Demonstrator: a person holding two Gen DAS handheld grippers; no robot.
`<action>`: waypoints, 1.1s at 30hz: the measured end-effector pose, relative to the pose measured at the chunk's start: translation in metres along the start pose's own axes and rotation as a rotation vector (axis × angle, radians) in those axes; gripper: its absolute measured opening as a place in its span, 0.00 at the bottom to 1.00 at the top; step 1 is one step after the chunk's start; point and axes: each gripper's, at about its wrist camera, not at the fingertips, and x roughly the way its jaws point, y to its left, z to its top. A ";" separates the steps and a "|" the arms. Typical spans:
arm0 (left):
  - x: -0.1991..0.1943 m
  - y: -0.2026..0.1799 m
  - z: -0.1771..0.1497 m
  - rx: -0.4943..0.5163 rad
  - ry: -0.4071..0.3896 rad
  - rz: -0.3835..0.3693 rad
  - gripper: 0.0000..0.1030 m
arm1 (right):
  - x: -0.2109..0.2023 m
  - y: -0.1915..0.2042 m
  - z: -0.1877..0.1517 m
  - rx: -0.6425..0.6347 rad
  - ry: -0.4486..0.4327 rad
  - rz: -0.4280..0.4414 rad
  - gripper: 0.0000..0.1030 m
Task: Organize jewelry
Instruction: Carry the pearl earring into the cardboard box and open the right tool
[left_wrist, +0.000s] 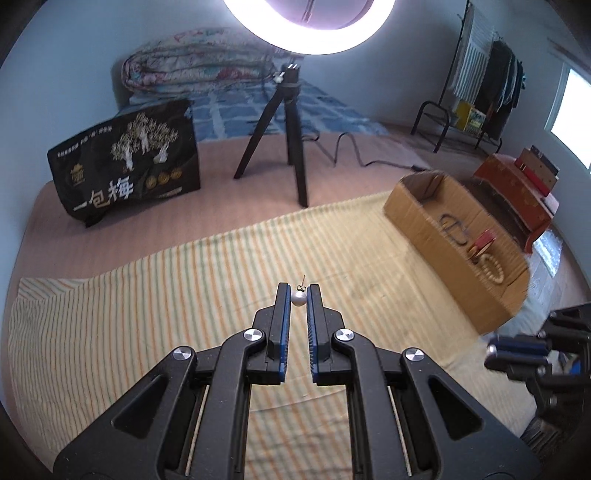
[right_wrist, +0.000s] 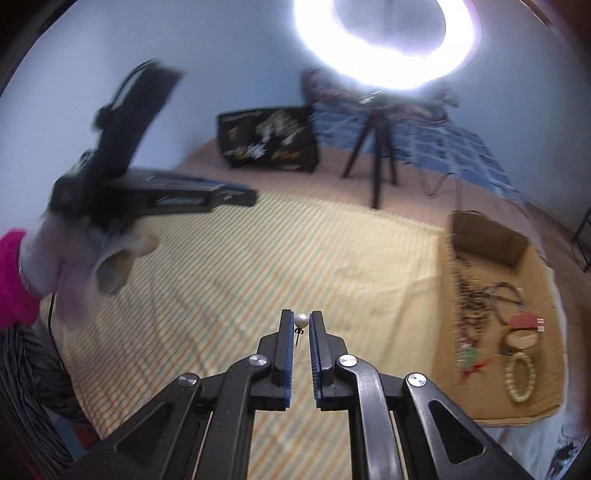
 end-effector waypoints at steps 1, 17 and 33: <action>-0.002 -0.004 0.003 0.003 -0.007 -0.004 0.06 | -0.006 -0.009 0.003 0.014 -0.013 -0.017 0.06; -0.014 -0.118 0.030 0.077 -0.090 -0.134 0.06 | -0.069 -0.139 0.029 0.200 -0.128 -0.197 0.06; 0.019 -0.198 0.042 0.103 -0.086 -0.184 0.06 | -0.050 -0.208 0.037 0.273 -0.108 -0.228 0.06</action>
